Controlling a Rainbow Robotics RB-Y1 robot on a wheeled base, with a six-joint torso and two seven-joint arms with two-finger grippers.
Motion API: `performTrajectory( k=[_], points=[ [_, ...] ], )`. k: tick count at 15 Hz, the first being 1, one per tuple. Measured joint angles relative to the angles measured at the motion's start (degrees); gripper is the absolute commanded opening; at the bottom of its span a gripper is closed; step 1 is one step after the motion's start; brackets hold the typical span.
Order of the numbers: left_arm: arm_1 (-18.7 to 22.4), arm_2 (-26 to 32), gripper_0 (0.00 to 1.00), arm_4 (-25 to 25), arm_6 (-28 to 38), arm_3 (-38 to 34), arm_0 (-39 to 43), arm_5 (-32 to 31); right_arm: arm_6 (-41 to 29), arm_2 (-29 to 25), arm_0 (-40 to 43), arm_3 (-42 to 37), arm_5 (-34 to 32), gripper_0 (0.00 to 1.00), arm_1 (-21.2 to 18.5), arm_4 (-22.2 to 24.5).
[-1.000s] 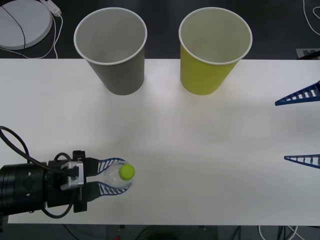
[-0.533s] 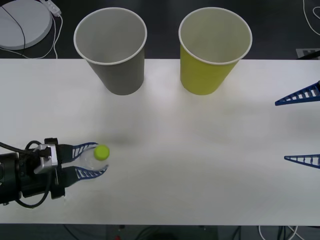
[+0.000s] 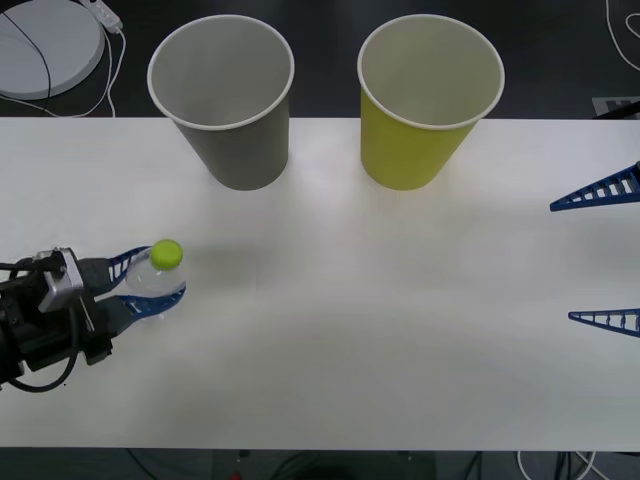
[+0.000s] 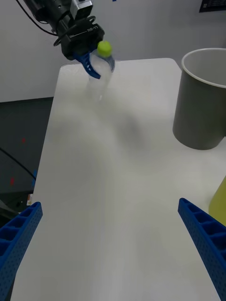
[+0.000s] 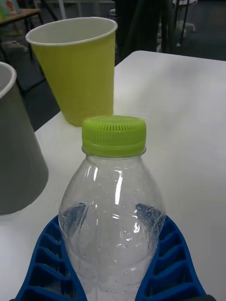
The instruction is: Put the can into the green bin and the plastic bottle into the gray bin
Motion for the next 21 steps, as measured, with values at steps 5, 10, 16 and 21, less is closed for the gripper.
performTrajectory(
  k=[5,10,16,21],
  points=[
    [0.11,4.42,0.0,1.55,2.82,-0.02,2.26,1.05,0.0,0.0,0.0,0.0,0.0,1.0,0.0,0.0],
    [0.7,9.25,0.0,-2.39,11.43,-0.03,2.21,-0.47,0.0,0.0,0.0,0.0,0.0,1.0,0.0,0.0],
    [0.81,15.07,0.0,-6.84,19.95,-0.06,0.65,-3.59,0.0,0.0,0.0,0.0,0.0,1.0,0.0,0.0],
    [1.13,18.92,0.0,-13.08,29.34,-0.56,-2.63,-8.79,0.0,0.0,0.0,0.0,0.0,1.0,0.0,0.0]
  ],
)
